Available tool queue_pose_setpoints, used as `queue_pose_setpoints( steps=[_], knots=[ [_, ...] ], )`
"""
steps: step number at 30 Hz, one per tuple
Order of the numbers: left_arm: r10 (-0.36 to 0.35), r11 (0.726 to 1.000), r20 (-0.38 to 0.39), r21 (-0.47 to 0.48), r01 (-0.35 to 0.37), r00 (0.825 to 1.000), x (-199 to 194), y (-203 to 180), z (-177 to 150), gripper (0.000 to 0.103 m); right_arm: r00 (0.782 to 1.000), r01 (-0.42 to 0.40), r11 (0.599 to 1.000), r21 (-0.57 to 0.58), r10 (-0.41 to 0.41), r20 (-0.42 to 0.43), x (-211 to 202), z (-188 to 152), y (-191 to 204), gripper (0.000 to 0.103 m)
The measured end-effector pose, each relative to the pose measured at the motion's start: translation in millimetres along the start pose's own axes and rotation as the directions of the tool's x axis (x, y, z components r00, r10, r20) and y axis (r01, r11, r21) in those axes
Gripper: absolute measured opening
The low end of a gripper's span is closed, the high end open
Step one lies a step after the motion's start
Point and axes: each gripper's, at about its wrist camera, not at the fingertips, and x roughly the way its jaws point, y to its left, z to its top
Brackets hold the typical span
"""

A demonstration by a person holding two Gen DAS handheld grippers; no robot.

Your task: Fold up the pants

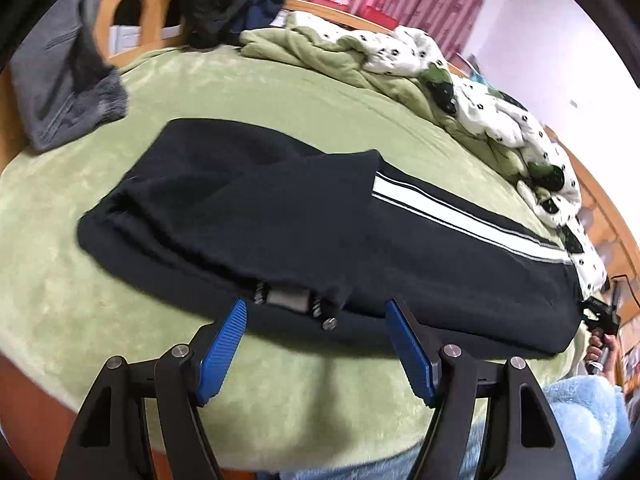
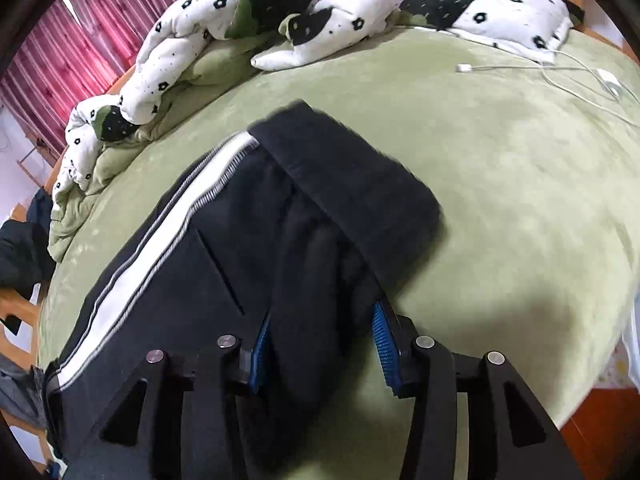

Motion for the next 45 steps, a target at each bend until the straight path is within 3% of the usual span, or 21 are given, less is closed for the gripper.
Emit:
queue_pose_setpoints(
  steps=[3,4,5,6,9,12,13,16,19,22,24,25,26,27,29,33,36,38,40,42,45],
  knots=[
    [0.038,0.999,-0.033,-0.015,-0.038,0.999,25,-3,4,0.07,1.0,0.02,1.0,-0.017,-0.019,0.024,-26,-16,1,0.052],
    [0.066,0.997,-0.035,-0.023,-0.067,0.997,30,-3,6,0.05,0.999,0.027,0.999,-0.024,-0.026,0.023,-31,-19,1,0.052],
    [0.094,0.995,-0.027,-0.032,-0.095,0.995,35,0,10,0.023,0.999,0.047,0.998,-0.041,-0.046,0.025,-41,-25,4,0.052],
    [0.066,0.997,-0.02,-0.047,-0.066,0.998,35,3,15,0.013,0.998,0.066,0.996,-0.055,-0.065,0.027,-49,-30,4,0.052],
    [0.034,0.994,0.086,-0.108,-0.025,0.996,20,20,47,0.011,0.991,0.134,0.986,-0.103,-0.13,0.044,-71,-46,11,0.052],
    [0.078,0.995,0.185,-0.076,-0.065,0.98,10,32,94,0.011,0.984,0.178,0.974,-0.141,-0.174,0.044,-83,-62,22,0.052],
    [0.092,0.995,0.222,-0.053,-0.082,0.971,9,36,115,0.011,0.982,0.188,0.972,-0.145,-0.184,0.04,-84,-69,27,0.052],
    [0.13,0.991,0.225,-0.069,-0.118,0.965,19,52,159,0.016,0.984,0.178,0.973,-0.146,-0.176,0.024,-78,-77,42,0.052],
    [0.094,0.989,0.12,-0.121,-0.08,0.988,34,72,184,0.017,0.987,0.154,0.976,-0.153,-0.158,-0.016,-70,-90,66,0.052],
    [0.045,0.99,0.099,-0.136,-0.031,0.994,32,81,182,0.017,0.991,0.129,0.976,-0.176,-0.134,-0.022,-69,-97,92,0.052],
    [0.03,0.992,0.109,-0.127,-0.016,0.994,24,84,173,0.033,0.994,0.105,0.972,-0.208,-0.11,-0.015,-71,-99,113,0.052],
    [0.057,0.99,0.141,-0.138,-0.037,0.988,15,88,166,0.067,0.995,0.088,0.97,-0.226,-0.094,-0.014,-73,-101,125,0.052],
    [0.068,0.988,0.186,-0.147,-0.041,0.98,7,90,162,0.084,0.997,0.075,0.968,-0.241,-0.081,-0.016,-74,-102,134,0.052],
    [0.056,0.989,0.257,-0.148,-0.018,0.965,-6,93,156,0.084,0.997,0.064,0.965,-0.256,-0.071,-0.017,-75,-103,143,0.052],
    [0.037,0.991,0.279,-0.137,0.002,0.96,-19,99,155,0.084,0.998,0.046,0.956,-0.289,-0.053,-0.015,-78,-105,161,0.052],
    [0.044,0.992,0.223,-0.123,-0.017,0.974,-29,104,143,0.084,1.0,-0.004,0.951,-0.31,-0.001,-0.017,-86,-111,184,0.052],
    [0.021,0.994,0.178,-0.112,-0.001,0.984,-29,108,110,0.084,0.999,-0.05,0.95,-0.308,0.048,-0.016,-94,-117,195,0.052],
    [-0.025,0.987,0.127,-0.157,0.044,0.992,-21,114,78,0.083,0.998,-0.069,0.948,-0.312,0.067,-0.018,-99,-121,203,0.052],
    [-0.078,0.97,0.086,-0.225,0.096,0.993,-11,124,48,0.082,0.997,-0.082,0.944,-0.321,0.079,-0.022,-102,-124,209,0.052],
    [-0.119,0.935,0.068,-0.327,0.135,0.99,1,136,18,0.08,0.996,-0.088,0.94,-0.329,0.084,-0.025,-105,-127,214,0.052],
    [-0.137,0.897,0.051,-0.417,0.146,0.989,19,148,-4,0.073,0.996,-0.087,0.939,-0.334,0.082,-0.029,-108,-128,218,0.052]
  ],
)
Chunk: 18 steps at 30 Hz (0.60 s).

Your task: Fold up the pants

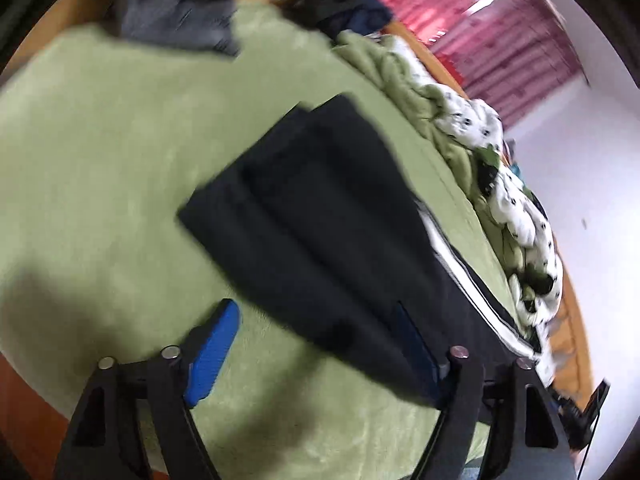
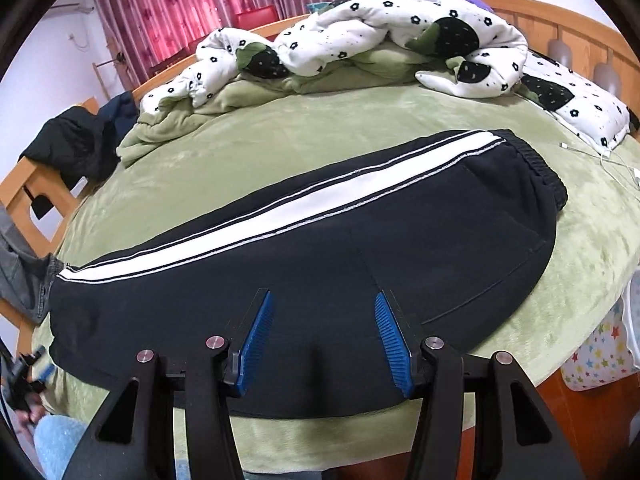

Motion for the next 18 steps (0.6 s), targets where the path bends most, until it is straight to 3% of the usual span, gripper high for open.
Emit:
queue_pose_setpoints(
  steps=[4,6,7,8,12,15,17,18],
  knots=[
    [-0.014,0.997,0.073,-0.077,0.019,0.997,9,12,15,0.061,1.0,-0.023,0.999,0.046,0.023,-0.003,0,1,-3,0.052],
    [-0.009,0.986,0.074,-0.166,0.021,0.997,16,21,29,0.041,0.999,-0.039,0.996,0.075,0.039,-0.01,3,1,-5,0.052],
    [0.005,0.985,0.065,-0.17,0.006,0.998,18,23,34,0.017,0.999,-0.043,0.996,0.084,0.044,-0.011,4,0,-4,0.052],
    [0.023,0.988,0.058,-0.152,-0.014,0.998,18,21,36,0.006,0.999,-0.043,0.995,0.088,0.044,-0.014,6,-1,-4,0.052],
    [-0.018,0.998,0.158,-0.059,0.028,0.987,-26,17,26,0.006,0.999,-0.023,0.997,0.069,0.025,-0.033,10,-6,0,0.052],
    [0.053,0.998,0.1,-0.047,-0.048,0.994,-23,26,13,0.007,0.999,-0.006,0.999,0.046,0.008,-0.04,10,-9,1,0.052],
    [0.092,0.994,0.036,-0.06,-0.09,0.995,-9,39,9,0.015,0.999,-0.007,0.999,0.045,0.009,-0.043,10,-9,0,0.052],
    [0.064,0.995,0.031,-0.081,-0.061,0.997,-9,45,7,0.015,0.999,-0.012,0.999,0.048,0.014,-0.044,10,-9,-1,0.052]
  ],
)
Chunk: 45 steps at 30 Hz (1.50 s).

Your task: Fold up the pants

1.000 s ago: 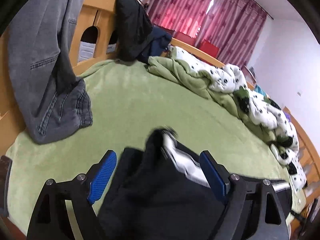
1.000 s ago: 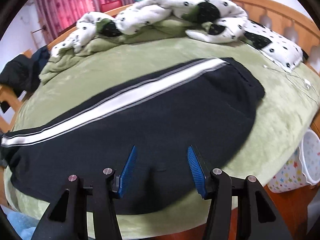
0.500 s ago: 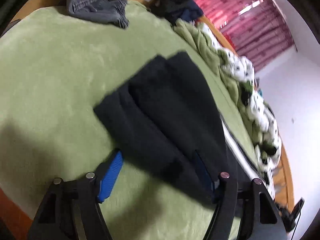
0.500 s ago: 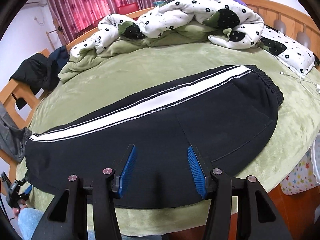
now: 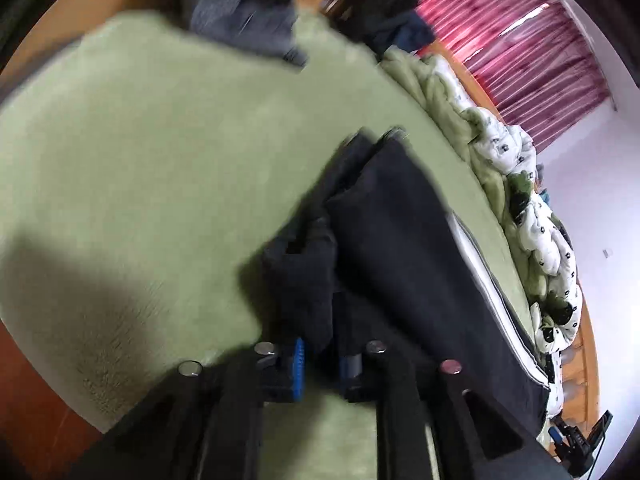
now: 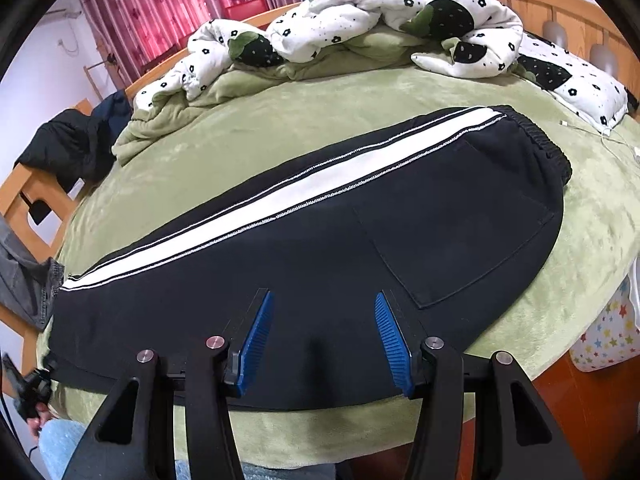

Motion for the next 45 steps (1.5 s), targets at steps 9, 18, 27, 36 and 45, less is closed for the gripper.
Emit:
queue_pose_setpoints(
  steps=[9,18,27,36,45],
  knots=[
    [-0.149,0.983,0.042,0.116,0.143,0.988,-53,-32,-11,0.039,1.0,-0.019,1.0,0.0,0.019,0.001,0,1,-4,0.052],
    [-0.114,0.991,0.062,-0.062,0.117,0.992,12,-25,9,0.051,1.0,0.008,1.0,-0.012,-0.008,-0.021,6,-6,-6,0.052],
    [-0.171,0.958,0.123,-0.212,0.195,0.977,13,-33,32,0.004,0.999,-0.022,0.997,0.07,0.025,-0.033,12,-11,-21,0.052],
    [-0.208,0.966,0.211,-0.108,0.234,0.955,-64,-48,9,0.004,0.999,-0.042,0.997,0.057,0.044,-0.025,6,-17,-19,0.052],
    [-0.13,0.957,0.086,-0.251,0.148,0.988,-17,2,-3,0.007,0.998,-0.034,0.998,0.06,0.037,-0.058,4,-30,-52,0.052]
  ],
)
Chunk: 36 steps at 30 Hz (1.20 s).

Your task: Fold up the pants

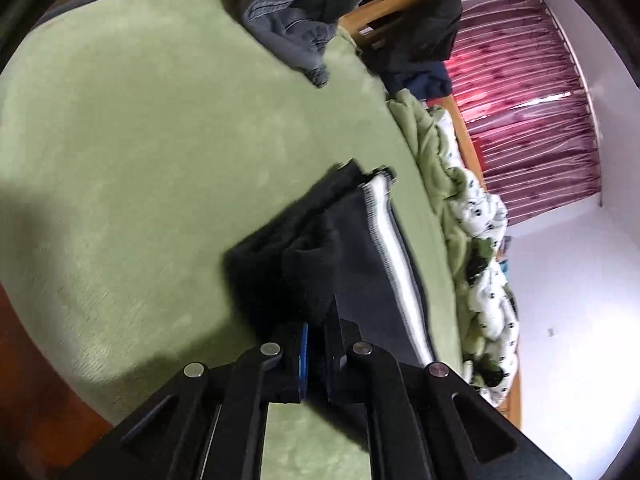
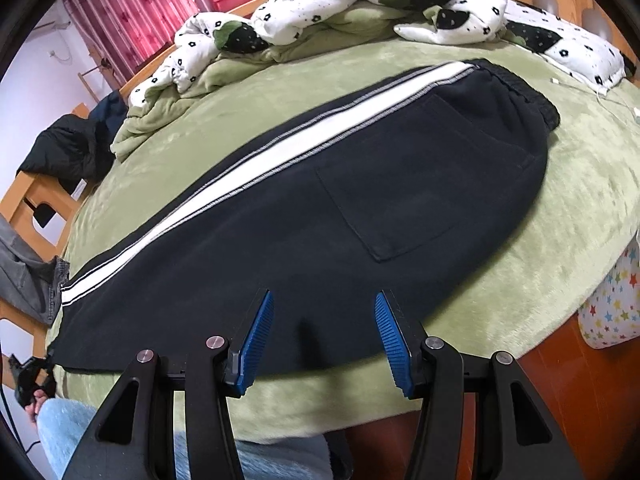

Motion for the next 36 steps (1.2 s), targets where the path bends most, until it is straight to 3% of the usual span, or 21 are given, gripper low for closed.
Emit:
queue_pose_setpoints(
  steps=[2,10,13,16,18,19,20,22,24,27,29,31,33,36],
  knots=[
    [0.013,1.0,0.009,0.016,-0.013,1.0,1,1,-3,0.015,1.0,-0.003,1.0,0.012,0.003,0.0,-1,-4,-10,0.053],
    [0.13,0.98,0.017,0.151,-0.131,0.991,-4,-10,-9,0.016,0.999,-0.033,0.997,0.065,0.035,-0.034,25,-11,-26,0.055],
    [0.201,0.946,0.035,0.253,-0.203,0.979,-17,-23,-17,0.016,0.994,0.001,0.998,0.058,0.005,-0.108,46,-14,-25,0.055],
    [0.25,0.888,0.082,0.378,-0.262,0.965,-36,-43,-29,0.017,0.992,0.014,1.0,-0.026,-0.017,-0.126,40,-13,-16,0.051],
    [0.223,0.864,0.112,0.438,-0.25,0.968,-48,-59,-35,0.038,0.997,0.011,0.995,-0.095,-0.018,-0.073,18,-7,-6,0.046],
    [0.205,0.86,0.121,0.451,-0.238,0.971,-51,-65,-37,0.059,1.0,0.002,0.993,-0.119,-0.005,-0.021,5,-3,-2,0.046],
    [0.166,0.853,0.132,0.478,-0.21,0.977,-51,-76,-38,0.064,1.0,-0.01,0.991,-0.136,0.014,0.024,-5,1,3,0.046],
    [0.116,0.826,0.14,0.536,-0.174,0.983,-44,-94,-39,0.065,0.995,-0.049,0.983,-0.178,0.063,0.072,-11,10,16,0.05],
    [0.134,0.8,0.142,0.568,-0.192,0.981,-21,-109,-38,0.065,0.994,-0.068,0.974,-0.218,0.085,0.07,-4,16,28,0.052],
    [0.199,0.822,0.049,0.536,-0.194,0.979,21,-100,-32,0.065,0.997,-0.074,0.964,-0.255,0.079,0.009,26,18,37,0.052],
    [0.259,0.82,0.014,0.526,-0.227,0.966,41,-81,-32,0.064,0.998,-0.046,0.968,-0.248,0.034,-0.052,48,13,33,0.052],
    [0.244,0.805,0.008,0.556,-0.207,0.97,47,-68,-35,0.064,0.994,-0.015,0.974,-0.226,-0.01,-0.109,73,3,25,0.053],
    [0.237,0.791,-0.01,0.582,-0.187,0.971,40,-72,-33,0.064,0.997,-0.016,0.974,-0.225,-0.002,-0.08,73,-5,21,0.053],
    [0.199,0.816,-0.011,0.555,-0.159,0.98,33,-88,-14,0.064,0.995,-0.032,0.98,-0.195,0.013,-0.099,62,5,23,0.053]
  ],
)
